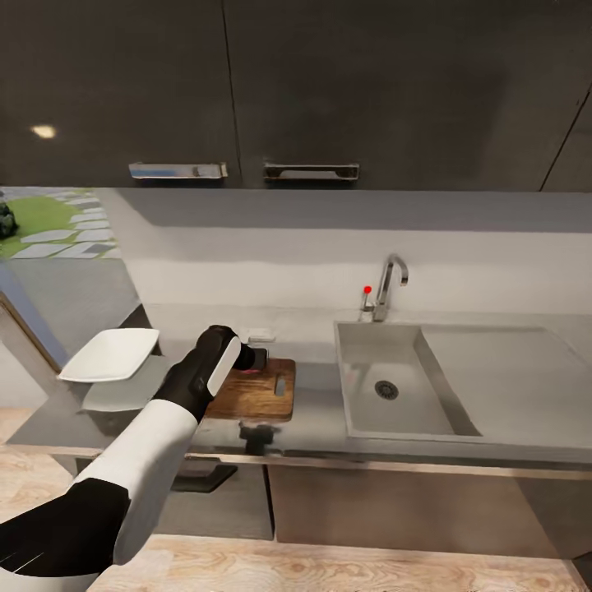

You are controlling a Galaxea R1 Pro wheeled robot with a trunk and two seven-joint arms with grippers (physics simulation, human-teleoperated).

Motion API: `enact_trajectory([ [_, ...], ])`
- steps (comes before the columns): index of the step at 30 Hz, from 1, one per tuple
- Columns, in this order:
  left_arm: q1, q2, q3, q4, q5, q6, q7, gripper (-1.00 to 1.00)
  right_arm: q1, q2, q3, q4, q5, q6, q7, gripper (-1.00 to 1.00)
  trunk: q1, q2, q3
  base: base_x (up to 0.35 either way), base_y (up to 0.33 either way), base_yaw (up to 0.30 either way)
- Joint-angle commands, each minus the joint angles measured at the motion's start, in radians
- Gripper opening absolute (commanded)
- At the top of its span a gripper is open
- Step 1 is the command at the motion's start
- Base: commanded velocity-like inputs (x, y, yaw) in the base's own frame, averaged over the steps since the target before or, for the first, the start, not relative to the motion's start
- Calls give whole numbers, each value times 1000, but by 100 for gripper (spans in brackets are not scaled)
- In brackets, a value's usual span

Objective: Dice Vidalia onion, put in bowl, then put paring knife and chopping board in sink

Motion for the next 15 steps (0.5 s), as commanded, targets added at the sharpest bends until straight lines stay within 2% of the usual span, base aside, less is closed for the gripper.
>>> enact_trajectory([
  [1,-1,1,-2,0,11,3,10,-100,0,-1,3,-2,-7,-2,-2,100,0,-2,-2,-61,258,0],
  [5,-1,1,-2,3,11,3,10,-100,0,-1,3,-2,-7,-2,-2,100,0,-2,-2,-24,150,0],
  [15,-1,0,-2,39,10,0,10,-100,0,-1,3,-2,-7,-2,-2,100,0,-2,-4,7,10,0],
])
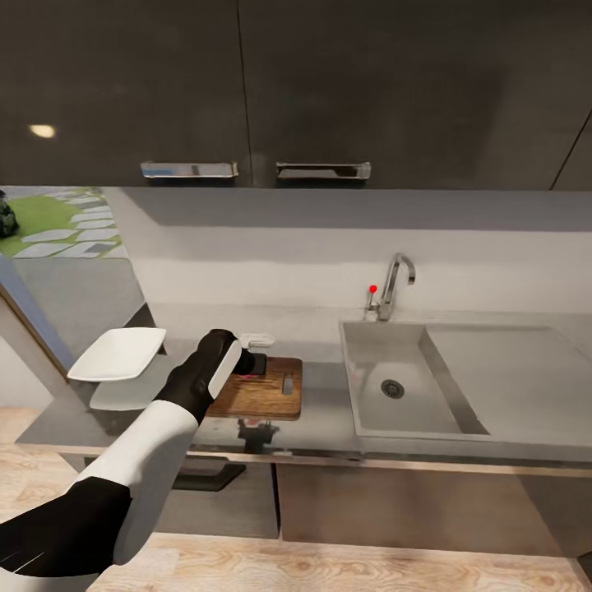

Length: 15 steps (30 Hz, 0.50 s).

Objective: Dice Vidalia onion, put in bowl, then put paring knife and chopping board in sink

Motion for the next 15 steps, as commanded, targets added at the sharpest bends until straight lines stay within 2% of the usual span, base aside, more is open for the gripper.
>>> enact_trajectory([
  [1,-1,0,-2,-1,10,3,10,-100,0,-1,3,-1,-7,-2,-2,100,1,-2,-3,60,0,0],
  [15,-1,1,-2,14,10,3,9,-100,0,-1,3,-1,-7,-2,-2,100,1,-2,-18,98,36,0],
])
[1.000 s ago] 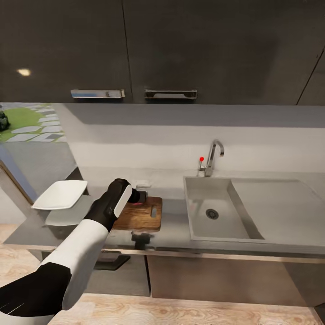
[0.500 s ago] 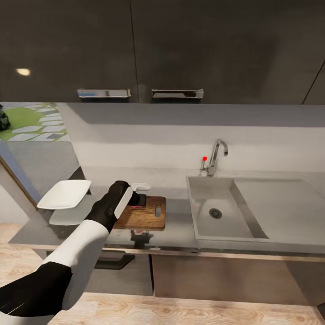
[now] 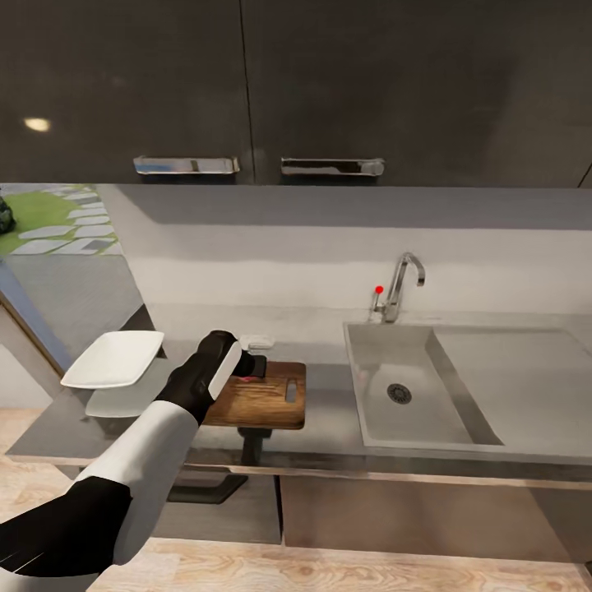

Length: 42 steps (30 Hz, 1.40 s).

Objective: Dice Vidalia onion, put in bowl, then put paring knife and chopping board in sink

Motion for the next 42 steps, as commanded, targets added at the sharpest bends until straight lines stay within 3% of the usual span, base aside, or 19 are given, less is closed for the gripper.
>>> enact_trajectory([
  [1,-1,0,-2,0,11,3,10,-100,0,-1,3,-1,-7,-2,-2,100,1,-2,-3,24,14,0],
  [42,-1,1,-2,13,10,3,10,-100,0,-1,3,-1,-7,-2,-2,100,1,-2,-46,1,1,0],
])
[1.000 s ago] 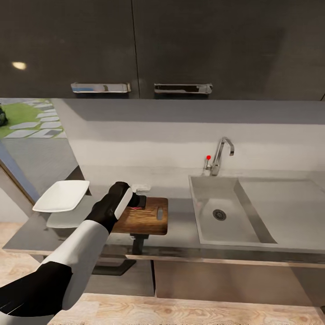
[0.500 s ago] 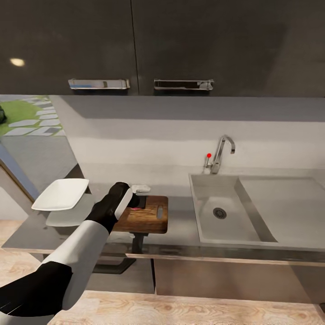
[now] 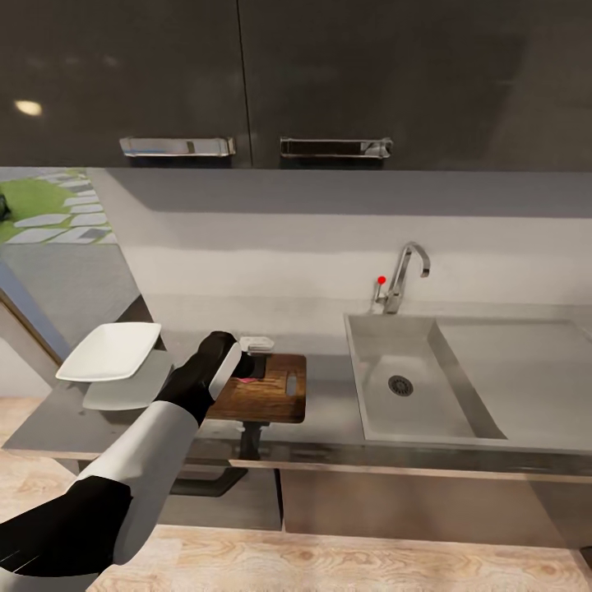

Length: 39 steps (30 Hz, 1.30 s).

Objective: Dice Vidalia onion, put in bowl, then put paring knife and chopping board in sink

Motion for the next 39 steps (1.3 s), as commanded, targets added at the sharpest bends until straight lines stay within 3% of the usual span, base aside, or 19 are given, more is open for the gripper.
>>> enact_trajectory([
  [1,0,1,-3,3,12,3,10,-100,0,-1,3,-1,-7,-2,-2,100,1,-1,-3,0,0,0],
  [24,0,0,-3,11,11,3,10,-100,0,0,3,-1,-7,-2,-2,100,1,-1,-11,0,0,0],
  [25,0,0,-3,8,11,3,11,100,0,0,3,-1,-7,-2,-2,100,1,-1,-11,0,0,0],
  [39,0,-1,-3,-8,11,4,12,100,0,0,3,-1,-7,-2,-2,100,1,-1,-11,0,0,0],
])
